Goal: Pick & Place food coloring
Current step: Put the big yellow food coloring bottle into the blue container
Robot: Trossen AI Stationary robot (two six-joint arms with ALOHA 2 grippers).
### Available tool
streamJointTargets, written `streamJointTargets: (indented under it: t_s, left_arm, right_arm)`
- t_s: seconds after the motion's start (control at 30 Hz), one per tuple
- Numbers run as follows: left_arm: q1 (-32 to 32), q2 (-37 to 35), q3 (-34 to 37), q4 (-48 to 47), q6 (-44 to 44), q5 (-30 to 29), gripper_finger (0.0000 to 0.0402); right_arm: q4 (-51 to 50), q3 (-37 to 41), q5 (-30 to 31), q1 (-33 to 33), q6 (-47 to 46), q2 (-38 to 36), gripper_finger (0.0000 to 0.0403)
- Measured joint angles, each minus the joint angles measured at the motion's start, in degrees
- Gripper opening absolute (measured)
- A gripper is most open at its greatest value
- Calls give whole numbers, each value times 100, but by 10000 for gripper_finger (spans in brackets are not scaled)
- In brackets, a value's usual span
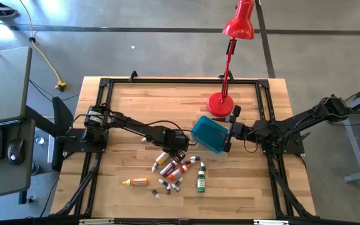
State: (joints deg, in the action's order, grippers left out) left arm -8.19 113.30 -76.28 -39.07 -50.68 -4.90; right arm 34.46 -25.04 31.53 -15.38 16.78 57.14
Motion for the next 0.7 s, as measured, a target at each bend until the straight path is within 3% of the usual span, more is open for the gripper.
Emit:
streamJointTargets:
  t_s: [0.17,0.3,0.57,0.7]
  left_arm:
    - [74,75,-473,-157,539,103,100]
    - [111,39,-1253,-622,1087,-237,103]
    - [86,32,-3046,-1590,1908,-2266,107]
    - [-56,2,-3282,-1349,2095,-3377,107]
  right_arm:
    - [13,0,-177,-2,-130,0,151]
    - [291,2,-408,-5,-142,0,151]
    - [411,2,-168,-247,-376,-210,150]
    - [84,2,1003,-879,214,-621,143]
